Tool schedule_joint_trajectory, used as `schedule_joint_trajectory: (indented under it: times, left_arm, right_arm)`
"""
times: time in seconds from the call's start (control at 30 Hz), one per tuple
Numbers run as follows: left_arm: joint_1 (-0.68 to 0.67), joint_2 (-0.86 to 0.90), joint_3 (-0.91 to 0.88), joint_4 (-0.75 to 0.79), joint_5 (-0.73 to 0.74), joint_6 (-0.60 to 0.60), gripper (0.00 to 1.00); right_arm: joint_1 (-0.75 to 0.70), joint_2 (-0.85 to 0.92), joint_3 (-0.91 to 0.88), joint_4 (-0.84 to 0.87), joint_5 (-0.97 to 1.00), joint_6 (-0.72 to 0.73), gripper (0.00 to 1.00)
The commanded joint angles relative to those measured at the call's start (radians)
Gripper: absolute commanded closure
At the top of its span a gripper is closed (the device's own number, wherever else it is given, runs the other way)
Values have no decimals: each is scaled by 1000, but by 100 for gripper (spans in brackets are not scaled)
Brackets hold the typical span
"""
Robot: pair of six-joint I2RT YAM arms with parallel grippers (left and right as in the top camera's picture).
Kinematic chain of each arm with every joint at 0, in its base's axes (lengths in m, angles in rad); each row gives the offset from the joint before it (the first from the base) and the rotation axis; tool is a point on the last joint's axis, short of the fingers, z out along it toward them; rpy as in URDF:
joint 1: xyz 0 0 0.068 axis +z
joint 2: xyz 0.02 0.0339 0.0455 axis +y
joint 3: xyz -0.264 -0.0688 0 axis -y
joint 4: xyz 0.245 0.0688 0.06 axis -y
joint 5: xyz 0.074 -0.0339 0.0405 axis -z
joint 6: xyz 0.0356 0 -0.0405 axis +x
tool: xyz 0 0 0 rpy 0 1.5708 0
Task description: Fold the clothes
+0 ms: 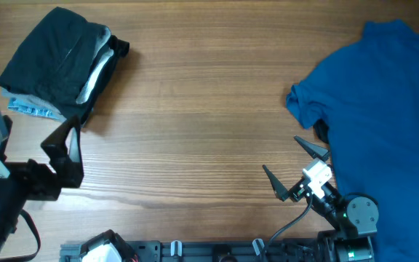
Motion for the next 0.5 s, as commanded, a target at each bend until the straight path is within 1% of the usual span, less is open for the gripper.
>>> schedule_joint_trajectory:
  times: [0.0, 0.03, 0.07, 0.1, 0.13, 0.2, 0.27, 0.33, 0.4, 0.47]
  left_arm:
    - [-122, -35, -2, 43, -111, 26, 0]
    - [-167, -51, -16, 69, -118, 25, 0]
    - [-231, -87, -82, 133, -118, 25, 0]
    - [-261, -110, -131, 173, -116, 24, 0]
    - [-316, -172, -264, 276, -110, 22, 0]
    - [-362, -258, -459, 418, -106, 21, 0]
    - [-372, -354, -679, 615, -107, -18, 0]
    - [-372, -513, -1021, 887, -106, -70, 0]
    - [-372, -628, -1219, 1040, -107, -144, 0]
    - [-397, -752, -1401, 1195, -111, -161, 0]
  right_arm:
    - [-2, -12, -1, 5, 1, 18, 0]
    - [-2, -12, -1, 5, 1, 18, 0]
    - [-2, -12, -1, 5, 1, 18, 0]
    - [-2, -12, -1, 5, 1, 18, 0]
    - [-2, -12, -1, 5, 1, 18, 0]
    - [-2, -12, -1, 5, 1, 18, 0]
    - [-2, -12, -1, 5, 1, 18, 0]
    - [-2, -12, -1, 5, 1, 18, 0]
    - [-2, -12, -1, 5, 1, 18, 0]
    - [-2, -12, -1, 5, 1, 18, 0]
